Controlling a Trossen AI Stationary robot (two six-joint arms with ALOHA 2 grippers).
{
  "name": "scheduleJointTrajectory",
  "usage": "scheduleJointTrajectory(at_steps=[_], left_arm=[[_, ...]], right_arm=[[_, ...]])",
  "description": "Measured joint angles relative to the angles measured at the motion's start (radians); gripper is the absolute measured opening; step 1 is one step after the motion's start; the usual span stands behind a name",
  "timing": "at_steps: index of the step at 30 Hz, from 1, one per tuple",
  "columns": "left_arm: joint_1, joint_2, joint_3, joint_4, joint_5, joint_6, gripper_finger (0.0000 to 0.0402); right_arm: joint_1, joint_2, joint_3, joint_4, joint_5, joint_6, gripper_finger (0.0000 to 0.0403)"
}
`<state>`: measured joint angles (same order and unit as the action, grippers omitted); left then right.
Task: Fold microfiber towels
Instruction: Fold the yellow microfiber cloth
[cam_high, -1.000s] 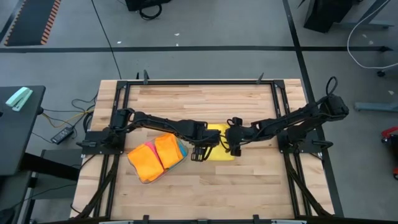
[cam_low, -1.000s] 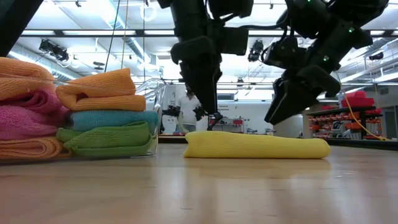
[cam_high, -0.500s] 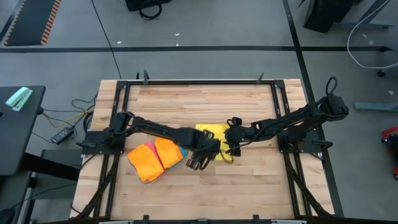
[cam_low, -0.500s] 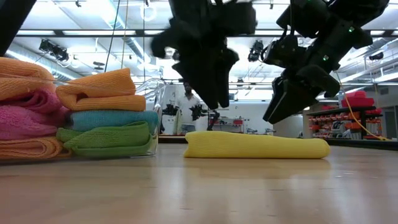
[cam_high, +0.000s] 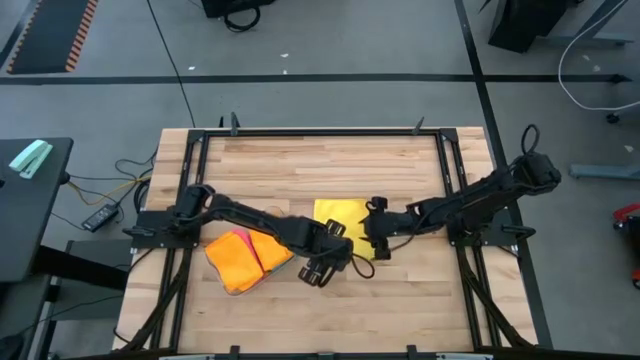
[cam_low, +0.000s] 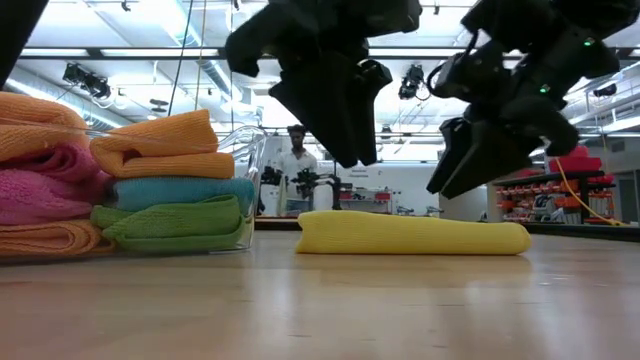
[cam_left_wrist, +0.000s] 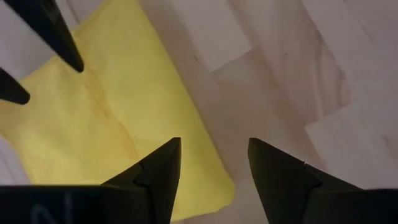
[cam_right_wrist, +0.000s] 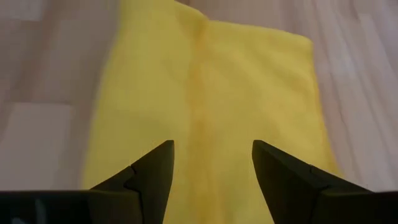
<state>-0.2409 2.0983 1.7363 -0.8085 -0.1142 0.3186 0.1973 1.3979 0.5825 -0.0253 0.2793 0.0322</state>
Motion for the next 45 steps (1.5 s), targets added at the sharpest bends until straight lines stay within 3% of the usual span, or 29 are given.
scheduleJointTrajectory(at_steps=[8,14,21,30,41,45], left_arm=[[-0.032,0.000,0.000,-0.017,-0.082,0.055,0.0252],[-0.077,0.000,0.000,-0.121,-0.151,0.142,0.0279],[-0.082,0.011,-0.029,-0.126,-0.195,0.195,0.0267],[-0.063,0.065,-0.043,-0.036,-0.204,0.095,0.0254],[-0.063,0.061,0.041,-0.091,-0.208,0.056,0.0220],[-0.063,0.060,0.064,-0.142,-0.208,-0.012,0.0206]], right_arm=[[0.078,0.000,-0.014,0.017,0.041,-0.002,0.0225],[0.107,0.000,-0.014,0.017,0.042,0.007,0.0225],[0.115,0.000,-0.013,0.017,0.070,-0.013,0.0225],[0.125,0.007,-0.010,0.061,0.070,0.022,0.0225],[0.118,0.174,-0.009,0.326,0.163,0.031,0.0225],[0.101,0.220,-0.010,0.262,0.144,0.031,0.0225]])
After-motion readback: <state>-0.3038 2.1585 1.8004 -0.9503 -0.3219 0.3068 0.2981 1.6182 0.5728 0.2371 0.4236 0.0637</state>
